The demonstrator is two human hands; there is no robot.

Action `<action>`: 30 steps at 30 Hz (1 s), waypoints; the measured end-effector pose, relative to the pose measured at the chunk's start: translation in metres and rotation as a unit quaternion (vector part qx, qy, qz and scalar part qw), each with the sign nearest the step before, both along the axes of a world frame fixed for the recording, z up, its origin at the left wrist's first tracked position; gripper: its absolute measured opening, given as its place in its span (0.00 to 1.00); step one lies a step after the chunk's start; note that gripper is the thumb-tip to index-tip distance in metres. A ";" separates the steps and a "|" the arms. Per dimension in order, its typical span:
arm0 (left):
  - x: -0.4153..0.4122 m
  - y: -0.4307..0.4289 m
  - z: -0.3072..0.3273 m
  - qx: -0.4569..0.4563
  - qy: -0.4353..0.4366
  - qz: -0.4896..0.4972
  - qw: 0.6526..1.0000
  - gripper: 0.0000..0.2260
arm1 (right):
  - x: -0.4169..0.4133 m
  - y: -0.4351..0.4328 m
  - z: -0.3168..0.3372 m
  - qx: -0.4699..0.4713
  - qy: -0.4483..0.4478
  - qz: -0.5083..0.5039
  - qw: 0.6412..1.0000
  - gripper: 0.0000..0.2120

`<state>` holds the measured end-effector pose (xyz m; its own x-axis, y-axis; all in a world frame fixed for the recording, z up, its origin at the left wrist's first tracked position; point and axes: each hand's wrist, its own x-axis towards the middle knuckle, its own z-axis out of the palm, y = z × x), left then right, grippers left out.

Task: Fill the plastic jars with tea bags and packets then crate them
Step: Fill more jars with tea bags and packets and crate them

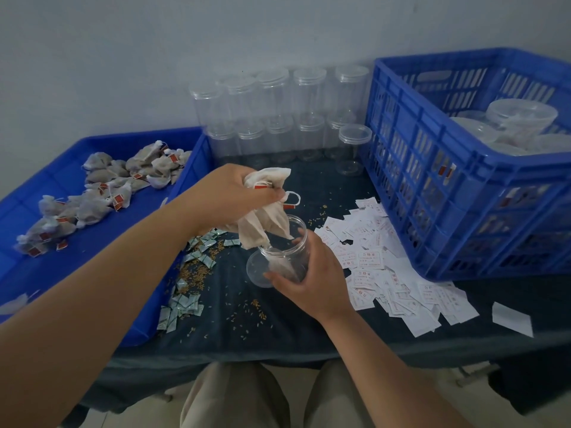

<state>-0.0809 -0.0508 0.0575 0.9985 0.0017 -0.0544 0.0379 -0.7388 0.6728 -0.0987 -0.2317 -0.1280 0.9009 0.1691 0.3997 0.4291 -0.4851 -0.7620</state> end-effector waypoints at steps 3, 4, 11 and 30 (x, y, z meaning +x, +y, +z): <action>0.001 0.001 0.000 -0.002 0.009 0.005 1.000 0.14 | 0.001 0.001 -0.001 0.001 -0.005 0.001 1.000 0.48; 0.002 0.002 0.001 -0.008 0.015 0.001 1.000 0.14 | 0.001 0.001 -0.001 -0.001 -0.006 0.002 1.000 0.47; 0.000 0.004 0.003 -0.048 0.024 -0.038 0.998 0.10 | 0.001 0.001 0.000 0.001 -0.008 -0.002 1.000 0.47; 0.002 -0.016 0.001 -0.056 -0.026 -0.001 0.998 0.16 | 0.000 0.002 0.003 0.002 -0.015 -0.009 1.000 0.45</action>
<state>-0.0791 -0.0667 0.0583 1.0000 -0.0035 -0.0027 -0.0002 -0.6584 0.7527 -0.0990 -0.2301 -0.1251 0.8912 0.1504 0.4280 0.4432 -0.4896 -0.7509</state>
